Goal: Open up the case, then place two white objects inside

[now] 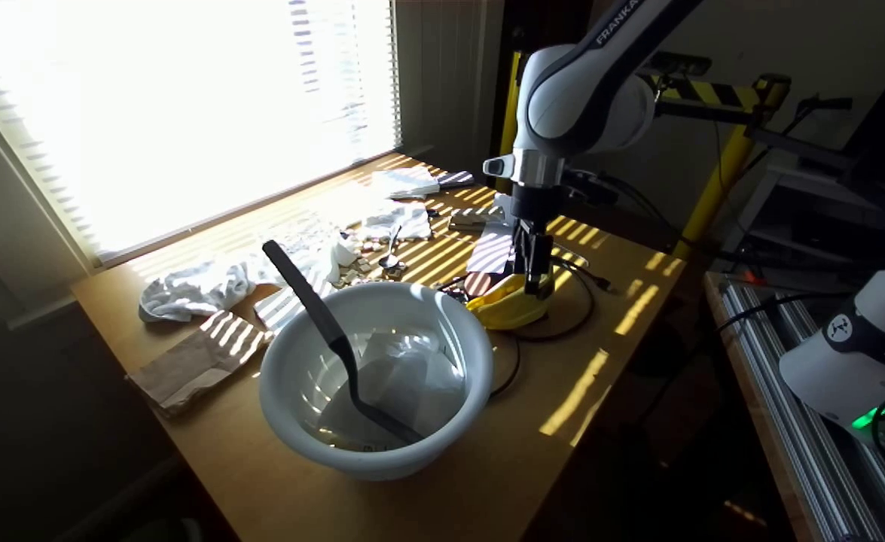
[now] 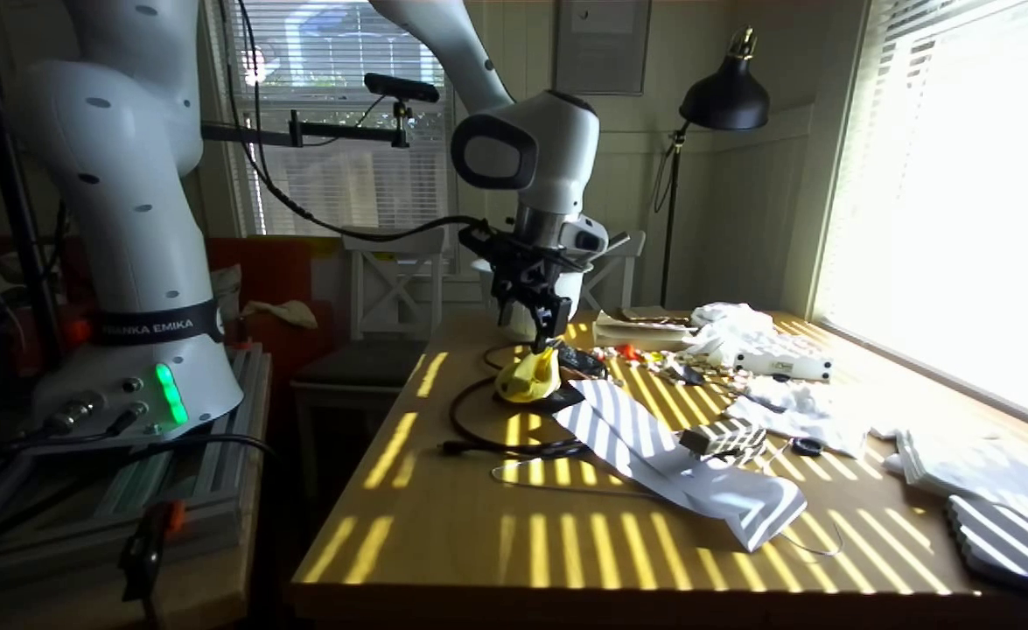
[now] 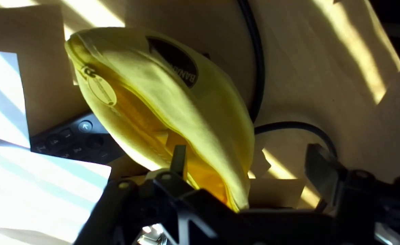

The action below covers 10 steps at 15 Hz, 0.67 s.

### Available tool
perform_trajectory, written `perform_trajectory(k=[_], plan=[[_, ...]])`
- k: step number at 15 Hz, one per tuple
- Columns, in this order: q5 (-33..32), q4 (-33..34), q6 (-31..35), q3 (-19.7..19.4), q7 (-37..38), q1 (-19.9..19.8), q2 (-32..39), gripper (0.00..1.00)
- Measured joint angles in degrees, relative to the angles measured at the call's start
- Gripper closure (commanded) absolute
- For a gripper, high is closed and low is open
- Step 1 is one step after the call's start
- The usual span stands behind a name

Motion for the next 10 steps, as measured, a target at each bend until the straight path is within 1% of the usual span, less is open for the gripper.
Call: perform_trajectory(k=[3, 4, 6, 7, 8, 9, 10], plan=[[4.5, 3.5, -1.2, 3.3, -2.1, -3.1, 3.3, 0.62], [6.9, 4.7, -2.8, 4.5, -4.1, -4.5, 4.0, 0.70], [11.2, 7.1, -7.6, 6.0, -8.6, -7.1, 4.6, 0.83], [13.0, 8.1, -10.5, 6.2, -10.6, -8.0, 4.7, 0.66], [13.2, 8.6, -11.2, 5.9, -11.1, -8.3, 4.7, 0.72], [13.2, 8.6, -11.2, 5.7, -11.1, -8.2, 4.7, 0.80], [13.2, 8.6, -11.2, 5.7, -11.1, -8.1, 4.7, 0.82]])
